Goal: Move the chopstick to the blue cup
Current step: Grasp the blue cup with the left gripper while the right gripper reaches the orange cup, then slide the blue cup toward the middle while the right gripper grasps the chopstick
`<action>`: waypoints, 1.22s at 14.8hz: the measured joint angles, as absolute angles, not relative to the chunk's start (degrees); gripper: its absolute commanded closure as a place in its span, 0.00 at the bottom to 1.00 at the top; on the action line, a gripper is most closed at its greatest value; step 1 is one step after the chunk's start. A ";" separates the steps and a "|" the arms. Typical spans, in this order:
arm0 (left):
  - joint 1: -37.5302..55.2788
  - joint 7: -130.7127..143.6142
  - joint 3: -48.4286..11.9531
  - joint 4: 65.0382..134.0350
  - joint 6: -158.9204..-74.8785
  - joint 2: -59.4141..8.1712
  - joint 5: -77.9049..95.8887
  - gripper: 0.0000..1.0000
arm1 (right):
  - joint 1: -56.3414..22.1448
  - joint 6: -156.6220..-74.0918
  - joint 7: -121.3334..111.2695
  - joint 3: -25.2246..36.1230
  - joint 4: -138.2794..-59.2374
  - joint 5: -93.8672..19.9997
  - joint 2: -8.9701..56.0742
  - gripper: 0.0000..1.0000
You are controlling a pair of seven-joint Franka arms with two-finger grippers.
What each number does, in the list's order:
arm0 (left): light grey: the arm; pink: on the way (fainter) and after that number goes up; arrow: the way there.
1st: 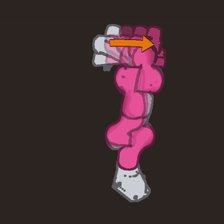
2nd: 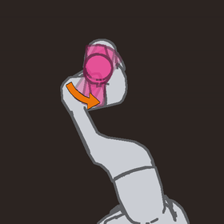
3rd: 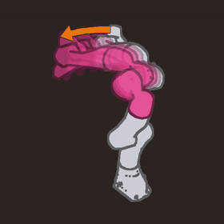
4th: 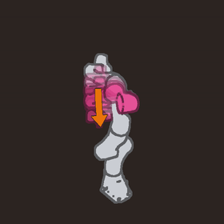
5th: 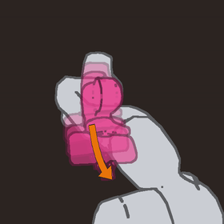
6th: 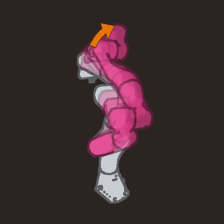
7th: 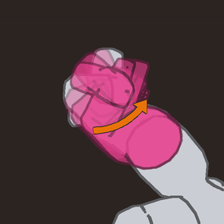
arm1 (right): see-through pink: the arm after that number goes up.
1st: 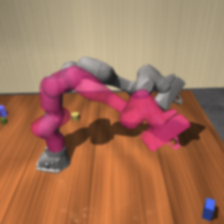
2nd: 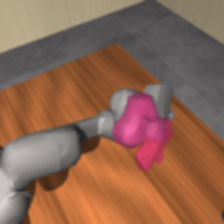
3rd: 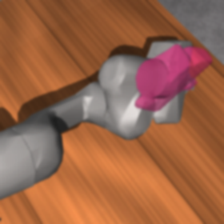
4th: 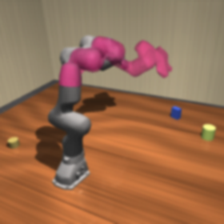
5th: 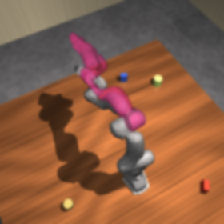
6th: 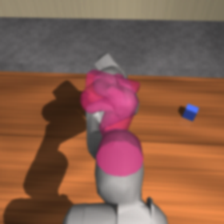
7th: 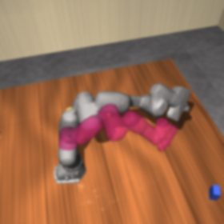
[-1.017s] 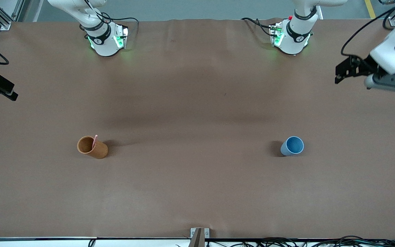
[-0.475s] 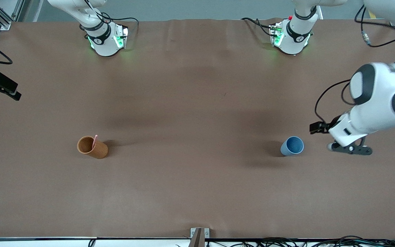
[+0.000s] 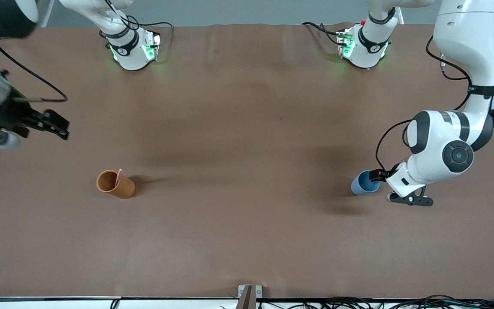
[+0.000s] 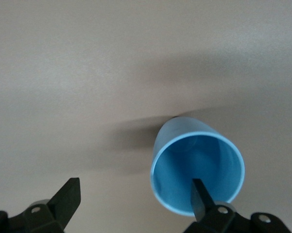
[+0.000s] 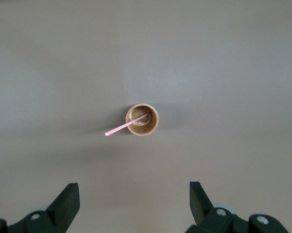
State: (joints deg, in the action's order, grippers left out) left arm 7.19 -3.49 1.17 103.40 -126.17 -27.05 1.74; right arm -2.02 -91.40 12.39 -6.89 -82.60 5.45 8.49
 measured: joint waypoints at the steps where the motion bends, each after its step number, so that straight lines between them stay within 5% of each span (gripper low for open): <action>1: 7.27 -3.39 0.91 103.47 -127.07 -27.59 1.74 0.20 | -2.06 -92.37 13.70 -7.69 -82.93 6.14 9.99 0.02; 3: 7.42 -3.30 0.52 103.83 -128.63 -28.55 1.74 0.79 | -2.16 -95.35 15.79 -9.00 -84.41 7.56 12.55 0.02; 4: 7.43 -3.29 0.39 104.12 -129.13 -28.93 1.74 0.95 | -2.26 -97.38 17.32 -9.76 -85.80 8.59 13.48 0.02; 15: 7.67 -2.68 -0.48 102.79 -129.98 -28.77 1.75 1.00 | -3.28 -109.29 29.08 -16.80 -102.12 25.17 15.63 0.09; 18: 7.66 6.10 -4.40 97.49 -121.97 -27.74 1.74 1.00 | -3.27 -111.95 30.39 -16.83 -104.29 26.09 15.73 0.15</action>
